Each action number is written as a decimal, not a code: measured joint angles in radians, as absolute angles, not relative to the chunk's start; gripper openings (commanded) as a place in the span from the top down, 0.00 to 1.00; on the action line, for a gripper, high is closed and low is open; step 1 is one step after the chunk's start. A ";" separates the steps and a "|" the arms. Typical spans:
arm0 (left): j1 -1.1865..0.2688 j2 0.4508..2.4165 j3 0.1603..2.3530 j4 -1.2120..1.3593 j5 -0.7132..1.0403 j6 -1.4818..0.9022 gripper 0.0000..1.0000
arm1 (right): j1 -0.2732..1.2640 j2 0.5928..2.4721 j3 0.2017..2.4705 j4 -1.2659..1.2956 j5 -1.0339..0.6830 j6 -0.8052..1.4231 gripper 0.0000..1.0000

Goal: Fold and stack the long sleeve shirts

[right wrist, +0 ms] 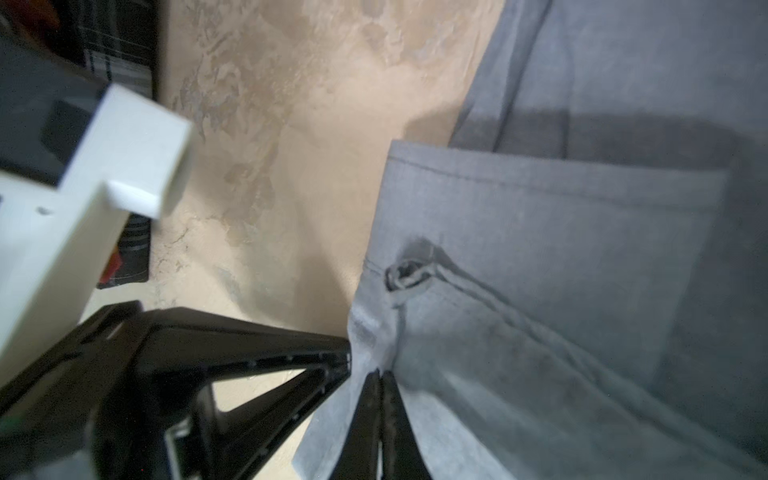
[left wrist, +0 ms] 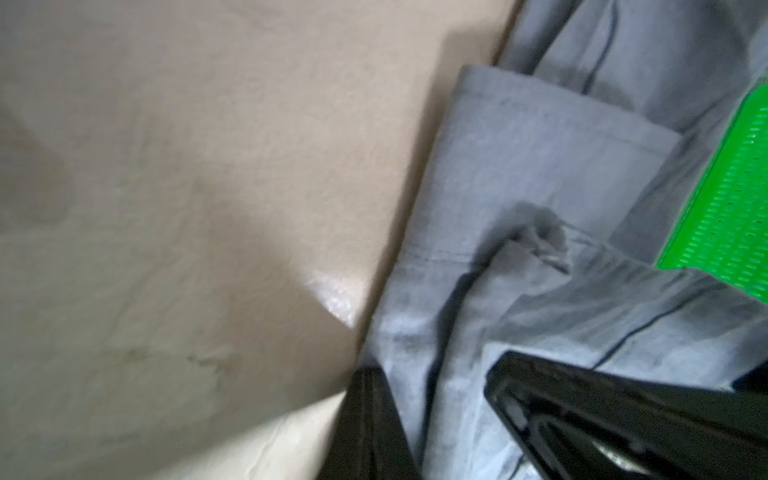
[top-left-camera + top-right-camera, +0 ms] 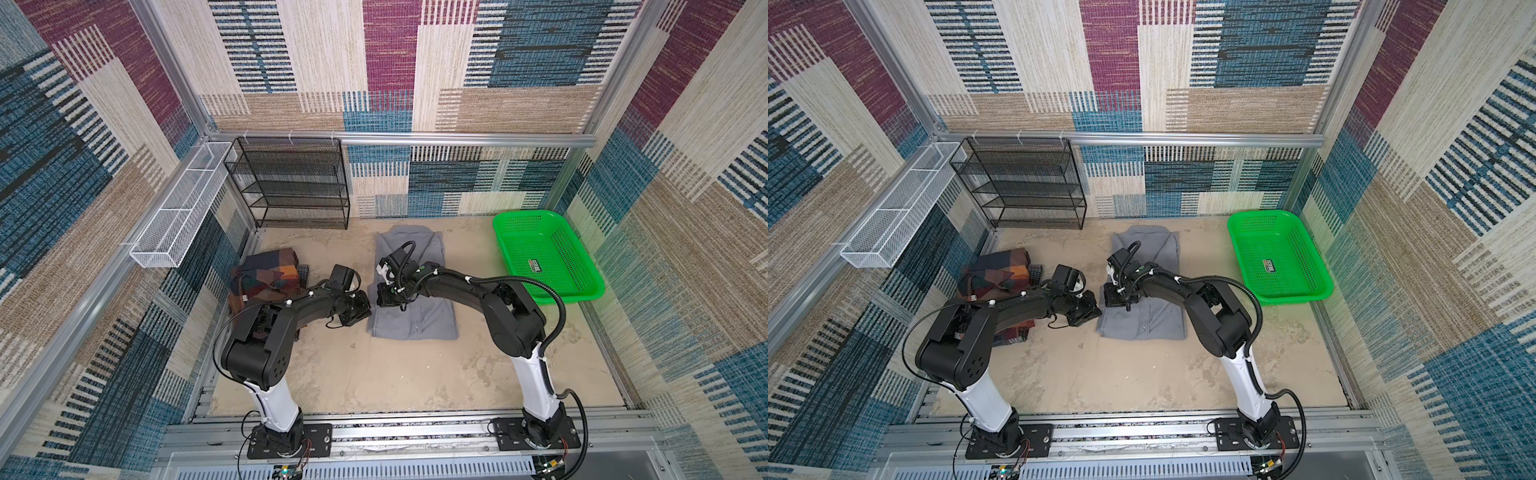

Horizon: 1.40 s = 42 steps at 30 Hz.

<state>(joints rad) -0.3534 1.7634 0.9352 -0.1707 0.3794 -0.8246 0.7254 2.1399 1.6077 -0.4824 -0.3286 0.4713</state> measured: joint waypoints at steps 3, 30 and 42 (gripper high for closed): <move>-0.358 1.762 0.934 -0.156 0.391 -0.833 0.99 | 0.725 2.131 1.608 -0.476 -0.338 0.471 0.65; -0.352 1.558 0.699 -0.084 0.388 -0.834 0.98 | 0.740 2.183 1.632 -0.451 -0.384 0.493 1.00; -0.339 1.416 0.650 -0.073 0.396 -0.834 0.89 | 0.747 2.188 1.723 -0.431 -0.478 0.522 1.00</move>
